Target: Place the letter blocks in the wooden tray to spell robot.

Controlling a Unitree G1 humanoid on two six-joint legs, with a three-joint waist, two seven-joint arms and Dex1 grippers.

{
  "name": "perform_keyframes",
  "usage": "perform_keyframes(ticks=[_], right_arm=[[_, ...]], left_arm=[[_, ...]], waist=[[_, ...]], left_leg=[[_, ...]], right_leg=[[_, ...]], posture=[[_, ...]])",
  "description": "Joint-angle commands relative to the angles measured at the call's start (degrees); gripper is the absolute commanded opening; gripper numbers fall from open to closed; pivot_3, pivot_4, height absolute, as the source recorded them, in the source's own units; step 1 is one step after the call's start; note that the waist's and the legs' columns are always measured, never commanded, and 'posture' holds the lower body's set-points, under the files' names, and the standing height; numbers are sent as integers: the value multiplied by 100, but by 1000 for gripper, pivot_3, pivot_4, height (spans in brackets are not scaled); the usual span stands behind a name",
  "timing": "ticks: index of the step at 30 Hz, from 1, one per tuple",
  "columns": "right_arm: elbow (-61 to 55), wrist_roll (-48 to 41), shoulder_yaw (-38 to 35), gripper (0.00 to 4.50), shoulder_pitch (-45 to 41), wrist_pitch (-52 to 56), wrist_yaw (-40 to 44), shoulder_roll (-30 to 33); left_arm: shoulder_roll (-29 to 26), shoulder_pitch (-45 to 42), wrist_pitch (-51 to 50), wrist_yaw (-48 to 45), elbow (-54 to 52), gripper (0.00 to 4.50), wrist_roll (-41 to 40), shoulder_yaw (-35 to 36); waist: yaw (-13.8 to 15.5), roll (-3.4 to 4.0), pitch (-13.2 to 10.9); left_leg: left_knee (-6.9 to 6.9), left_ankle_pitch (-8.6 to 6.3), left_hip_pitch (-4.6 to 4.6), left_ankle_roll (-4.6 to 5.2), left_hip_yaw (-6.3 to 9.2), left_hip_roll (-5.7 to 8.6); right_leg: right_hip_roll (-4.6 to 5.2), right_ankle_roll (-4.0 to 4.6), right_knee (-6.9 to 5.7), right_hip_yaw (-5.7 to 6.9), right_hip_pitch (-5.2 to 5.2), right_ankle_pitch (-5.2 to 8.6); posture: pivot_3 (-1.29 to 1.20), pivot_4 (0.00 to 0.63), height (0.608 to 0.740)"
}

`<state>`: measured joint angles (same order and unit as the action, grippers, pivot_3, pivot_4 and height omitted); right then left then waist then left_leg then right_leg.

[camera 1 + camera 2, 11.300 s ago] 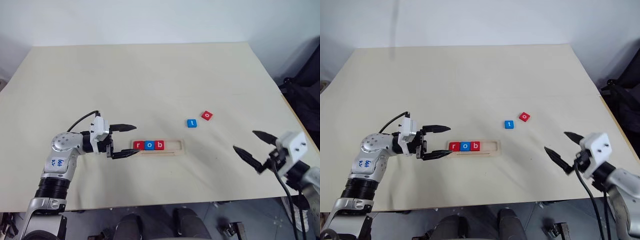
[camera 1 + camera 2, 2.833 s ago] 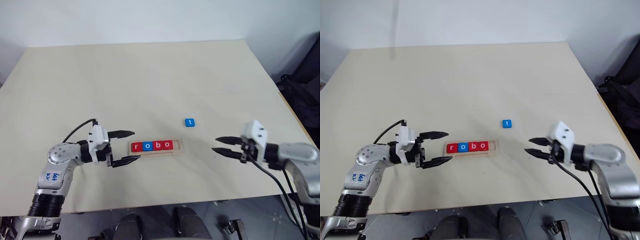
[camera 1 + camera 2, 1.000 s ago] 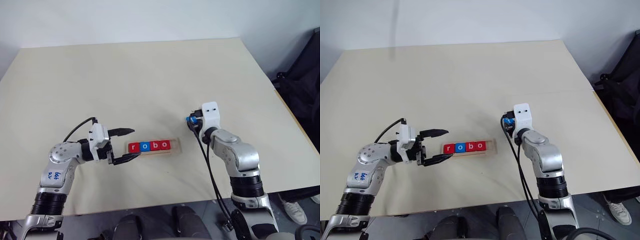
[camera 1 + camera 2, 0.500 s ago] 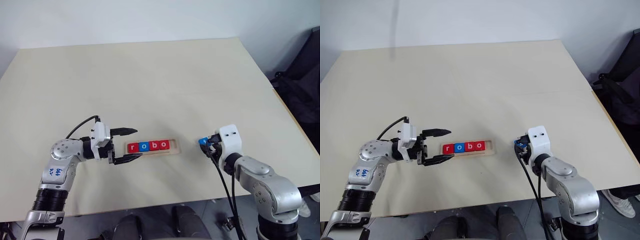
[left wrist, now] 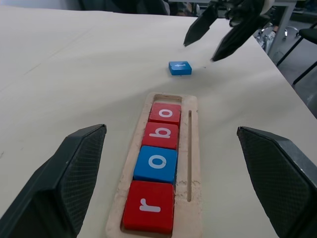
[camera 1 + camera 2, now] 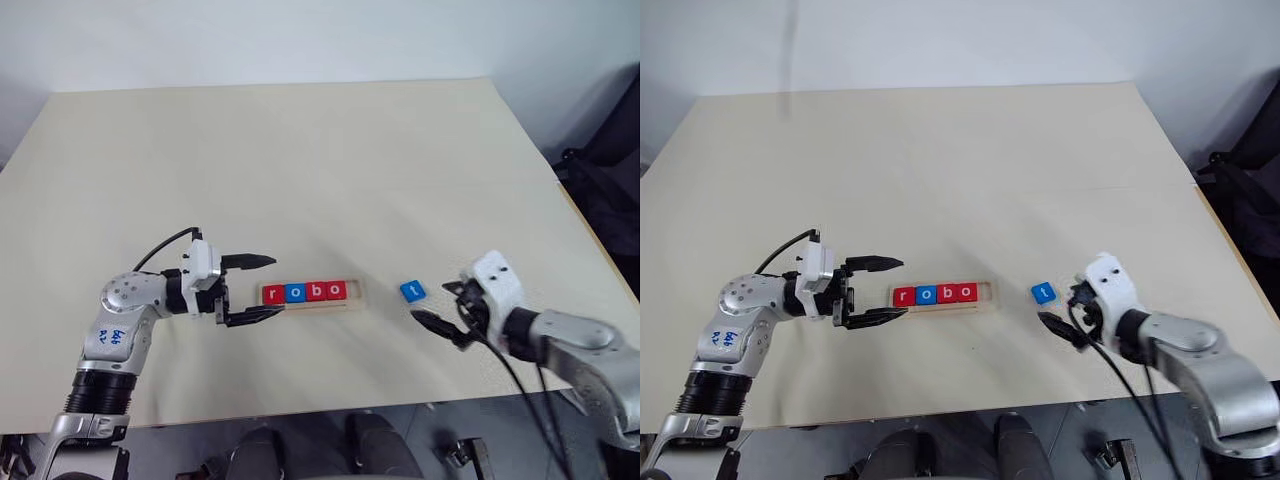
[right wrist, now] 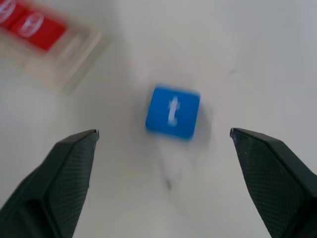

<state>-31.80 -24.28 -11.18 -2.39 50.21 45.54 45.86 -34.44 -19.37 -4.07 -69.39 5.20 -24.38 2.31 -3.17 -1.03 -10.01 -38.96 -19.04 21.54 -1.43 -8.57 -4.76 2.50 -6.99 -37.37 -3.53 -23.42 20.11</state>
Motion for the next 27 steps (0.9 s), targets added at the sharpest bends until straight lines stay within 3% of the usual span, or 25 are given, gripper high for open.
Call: perform_keyframes(ticks=[1, 5, 10, 15, 22, 27], right_arm=[[945, 168, 30, 4491, -61, -1935, 1362, 389], [2323, 690, 630, 4491, -769, -3544, 2356, 740], [3764, 1195, 1543, 4491, -2140, -4290, 3195, 650], [4998, 1732, 2267, 4491, -3190, -5144, 3703, 269], [6031, 2297, 2809, 4491, -3864, -6098, 3979, -57], [6431, 2618, 2987, 3260, -4174, -6386, 4009, -106]], left_arm=[[7, 87, 92, 102, -192, 4500, -59, 133], [11, 220, 109, 217, -323, 4500, -75, 173], [31, 311, 101, 294, -436, 4500, -77, 177], [52, 324, 77, 362, -509, 4500, -79, 175], [39, 427, 33, 450, -666, 4500, -106, 208], [32, 521, 12, 525, -751, 4500, -122, 232]], waist=[[-8, -3, -1], [-20, -3, -2], [-16, 4, -6], [-20, 7, -7], [-32, 11, -9], [-52, 11, -9]], left_leg=[[-3, 0, -3, 0, 0, -1], [-5, 0, -13, 0, -3, -1], [-13, 1, -20, -1, -7, -5], [-16, 2, -25, -2, -14, -8], [-21, 2, -27, -4, -21, -11], [-23, 5, -39, -9, -21, -15]], right_leg=[[-1, -1, -1, -2, 3, 0], [-2, -2, -5, -7, 7, -1], [0, -2, -12, -12, 5, -1], [1, -2, -17, -12, 5, -1], [5, -2, -25, -10, 4, -1], [4, 2, -41, -10, 7, 0]], posture=[[0, 150, 740], [0, 150, 740], [0, 150, 740], [0, 150, 740], [0, 150, 740], [0, 150, 740]])
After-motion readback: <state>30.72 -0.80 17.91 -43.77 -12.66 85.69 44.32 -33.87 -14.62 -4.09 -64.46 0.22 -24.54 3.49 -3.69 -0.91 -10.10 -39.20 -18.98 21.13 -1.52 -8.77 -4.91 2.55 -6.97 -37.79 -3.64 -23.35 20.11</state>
